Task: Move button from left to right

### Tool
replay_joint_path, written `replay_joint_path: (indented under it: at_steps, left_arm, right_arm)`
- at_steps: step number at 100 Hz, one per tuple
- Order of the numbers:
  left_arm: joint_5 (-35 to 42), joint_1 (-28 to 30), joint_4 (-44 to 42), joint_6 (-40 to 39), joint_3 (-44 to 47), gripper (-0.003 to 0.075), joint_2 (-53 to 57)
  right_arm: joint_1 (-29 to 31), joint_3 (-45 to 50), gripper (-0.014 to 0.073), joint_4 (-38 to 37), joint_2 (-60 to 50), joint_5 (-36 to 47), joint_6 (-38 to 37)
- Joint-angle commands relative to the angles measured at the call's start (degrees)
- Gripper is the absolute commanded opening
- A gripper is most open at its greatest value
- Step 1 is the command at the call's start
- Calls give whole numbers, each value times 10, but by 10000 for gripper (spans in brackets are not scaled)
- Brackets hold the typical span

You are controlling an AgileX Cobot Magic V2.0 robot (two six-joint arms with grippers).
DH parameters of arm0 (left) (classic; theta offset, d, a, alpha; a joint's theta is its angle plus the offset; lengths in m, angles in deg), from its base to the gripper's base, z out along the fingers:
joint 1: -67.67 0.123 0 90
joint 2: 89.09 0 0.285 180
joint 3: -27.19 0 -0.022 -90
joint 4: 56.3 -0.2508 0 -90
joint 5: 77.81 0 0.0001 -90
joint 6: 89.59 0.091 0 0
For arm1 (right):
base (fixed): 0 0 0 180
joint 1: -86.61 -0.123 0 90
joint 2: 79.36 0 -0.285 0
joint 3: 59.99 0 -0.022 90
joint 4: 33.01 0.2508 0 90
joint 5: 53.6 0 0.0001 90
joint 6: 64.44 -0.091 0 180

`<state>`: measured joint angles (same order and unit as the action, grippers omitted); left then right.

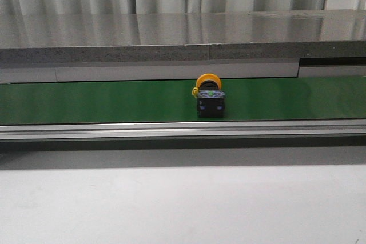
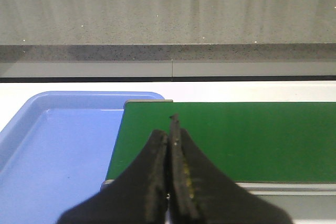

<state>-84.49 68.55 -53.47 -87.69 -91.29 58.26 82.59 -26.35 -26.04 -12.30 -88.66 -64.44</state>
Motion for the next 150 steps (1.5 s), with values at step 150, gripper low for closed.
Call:
replay_joint_path:
  at_steps: [150]
  left_arm:
    - [41, -4, 6, -2, -17, -20, -2]
  right_arm:
    - [-119, -170, 644, 12, 319, 86, 19]
